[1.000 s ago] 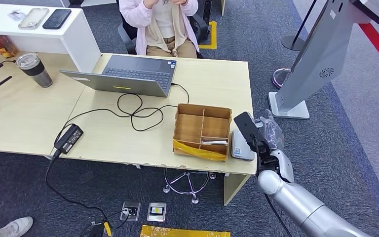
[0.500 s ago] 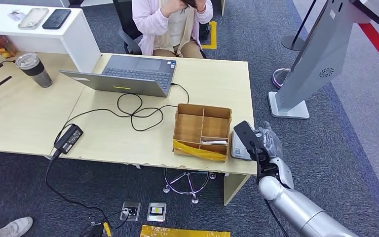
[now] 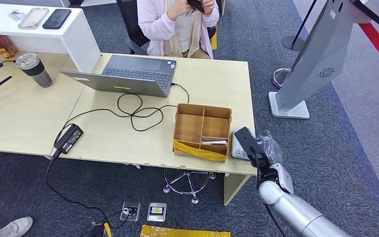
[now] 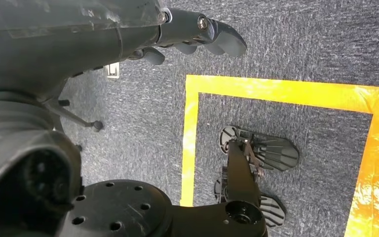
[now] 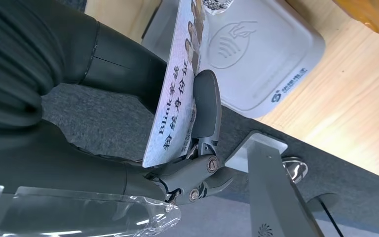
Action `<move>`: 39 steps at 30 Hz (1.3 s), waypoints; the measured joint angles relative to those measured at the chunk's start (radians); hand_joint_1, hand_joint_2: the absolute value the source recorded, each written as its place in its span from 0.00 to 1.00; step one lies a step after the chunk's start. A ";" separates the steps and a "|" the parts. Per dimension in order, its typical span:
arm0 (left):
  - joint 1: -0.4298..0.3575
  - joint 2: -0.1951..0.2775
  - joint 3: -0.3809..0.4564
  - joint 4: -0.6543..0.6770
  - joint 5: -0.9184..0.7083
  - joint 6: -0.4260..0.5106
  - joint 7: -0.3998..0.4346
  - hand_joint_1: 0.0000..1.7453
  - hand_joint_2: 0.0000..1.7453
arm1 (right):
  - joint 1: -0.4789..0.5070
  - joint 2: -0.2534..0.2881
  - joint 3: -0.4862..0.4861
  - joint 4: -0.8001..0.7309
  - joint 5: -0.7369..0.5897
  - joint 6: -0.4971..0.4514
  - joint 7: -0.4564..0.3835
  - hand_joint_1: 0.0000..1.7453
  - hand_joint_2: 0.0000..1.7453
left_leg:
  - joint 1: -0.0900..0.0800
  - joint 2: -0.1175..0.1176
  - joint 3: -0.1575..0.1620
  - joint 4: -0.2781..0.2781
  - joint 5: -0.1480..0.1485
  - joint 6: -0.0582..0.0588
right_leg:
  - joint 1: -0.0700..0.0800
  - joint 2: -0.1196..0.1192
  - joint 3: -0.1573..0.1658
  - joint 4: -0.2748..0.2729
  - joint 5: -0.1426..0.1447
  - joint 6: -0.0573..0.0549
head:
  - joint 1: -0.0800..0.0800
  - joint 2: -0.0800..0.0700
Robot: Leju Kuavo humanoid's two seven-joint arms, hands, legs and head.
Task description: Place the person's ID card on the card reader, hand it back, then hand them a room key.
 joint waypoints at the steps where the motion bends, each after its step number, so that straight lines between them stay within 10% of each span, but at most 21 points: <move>1: 0.000 0.000 -0.002 0.000 0.000 0.000 0.000 0.00 0.00 | 0.003 0.000 0.000 0.002 -0.002 0.000 0.001 1.00 1.00 | 0.000 0.000 0.000 0.000 0.000 0.000 | 0.000 0.000 0.000 0.000 0.000 0.000 | 0.000 0.000; 39: -0.002 0.001 -0.051 0.000 -0.009 -0.017 0.003 0.00 0.00 | 0.013 -0.024 -0.042 0.026 -0.128 -0.011 -0.061 1.00 1.00 | 0.000 0.001 0.000 0.000 0.000 0.000 | 0.000 0.000 0.000 0.000 0.000 0.000 | 0.000 0.000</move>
